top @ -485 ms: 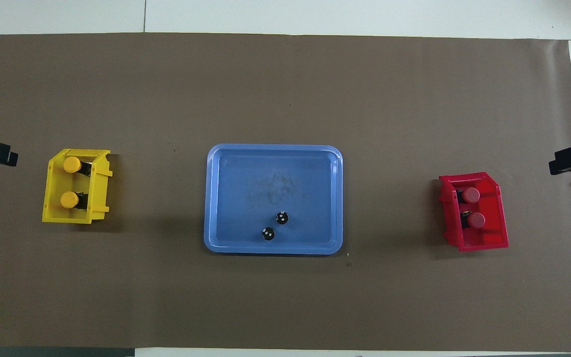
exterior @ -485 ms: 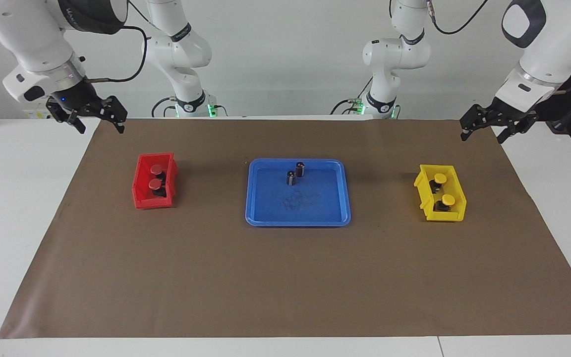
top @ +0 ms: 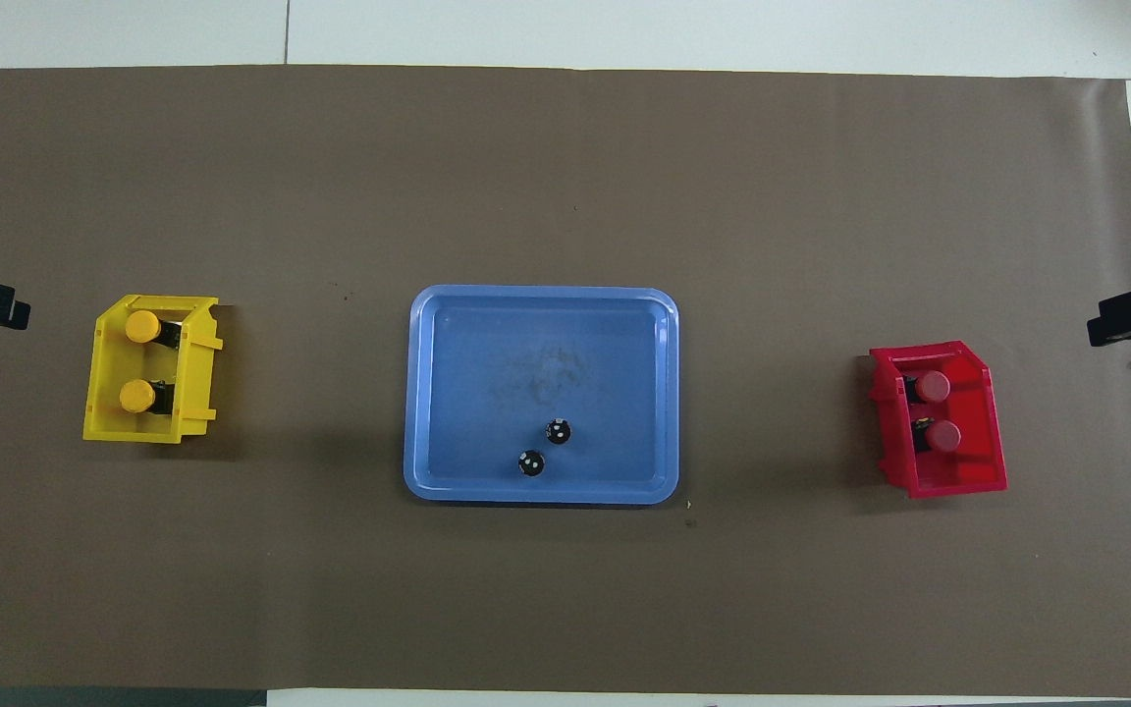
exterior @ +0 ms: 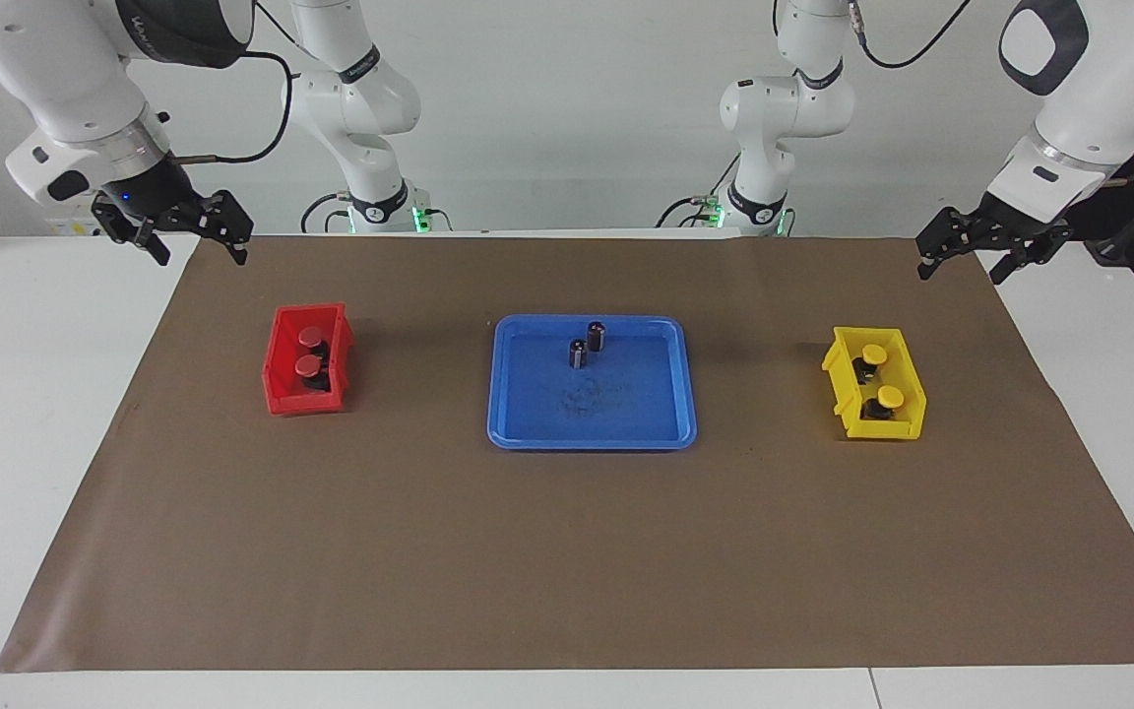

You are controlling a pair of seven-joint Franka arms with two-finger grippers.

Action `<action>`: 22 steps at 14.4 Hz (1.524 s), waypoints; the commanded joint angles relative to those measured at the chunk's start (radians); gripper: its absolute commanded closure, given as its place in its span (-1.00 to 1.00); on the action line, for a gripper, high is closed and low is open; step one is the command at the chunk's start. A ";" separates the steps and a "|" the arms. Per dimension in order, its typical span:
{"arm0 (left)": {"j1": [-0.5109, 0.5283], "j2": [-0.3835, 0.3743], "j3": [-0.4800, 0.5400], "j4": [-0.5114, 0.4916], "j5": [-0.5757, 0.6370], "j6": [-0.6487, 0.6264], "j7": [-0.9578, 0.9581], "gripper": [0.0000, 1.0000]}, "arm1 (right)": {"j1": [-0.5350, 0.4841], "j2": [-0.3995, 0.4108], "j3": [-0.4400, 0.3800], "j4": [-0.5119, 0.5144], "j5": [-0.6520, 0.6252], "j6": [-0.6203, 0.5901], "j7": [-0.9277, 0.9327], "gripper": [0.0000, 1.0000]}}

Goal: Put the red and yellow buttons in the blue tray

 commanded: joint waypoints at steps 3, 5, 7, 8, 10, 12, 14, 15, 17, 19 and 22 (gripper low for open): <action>0.026 -0.029 -0.005 -0.041 0.020 -0.003 -0.164 -1.00 | 0.008 -0.006 -0.002 -0.003 -0.008 -0.011 0.014 -1.00; 0.017 -0.029 -0.005 -0.045 0.020 0.011 -0.183 -1.00 | 0.008 -0.009 0.003 -0.010 -0.013 -0.011 0.014 -1.00; 0.013 -0.025 -0.010 -0.034 0.020 0.005 -0.186 -1.00 | 0.008 -0.009 0.003 -0.010 -0.013 0.008 0.012 -1.00; 0.010 -0.025 -0.018 -0.034 0.020 -0.003 -0.188 -1.00 | 0.007 -0.008 0.004 -0.011 -0.010 0.021 0.014 -1.00; -0.006 -0.026 -0.018 -0.023 0.020 -0.009 -0.192 -1.00 | 0.010 -0.026 0.004 -0.073 -0.007 0.081 0.014 -1.00; -0.009 -0.029 -0.022 -0.031 0.015 -0.009 -0.197 -1.00 | 0.011 -0.067 0.006 -0.179 0.005 0.165 0.009 -0.99; -0.009 -0.032 -0.022 -0.035 0.014 -0.015 -0.191 -1.00 | 0.014 -0.078 0.006 -0.267 0.021 0.254 0.009 -0.78; -0.009 -0.032 -0.022 -0.038 0.014 -0.014 -0.186 -1.00 | 0.026 -0.065 0.006 -0.287 0.041 0.293 0.014 -0.71; -0.009 -0.032 -0.022 -0.041 0.014 -0.011 -0.185 -1.00 | 0.031 -0.022 0.006 -0.325 0.045 0.372 0.014 -0.60; -0.009 -0.031 -0.019 -0.032 0.015 -0.012 -0.186 -1.00 | 0.034 0.012 0.006 -0.386 0.047 0.469 0.014 -0.54; -0.006 -0.031 -0.019 -0.035 0.018 -0.017 -0.188 -1.00 | 0.033 0.017 0.006 -0.512 0.047 0.613 0.005 -0.49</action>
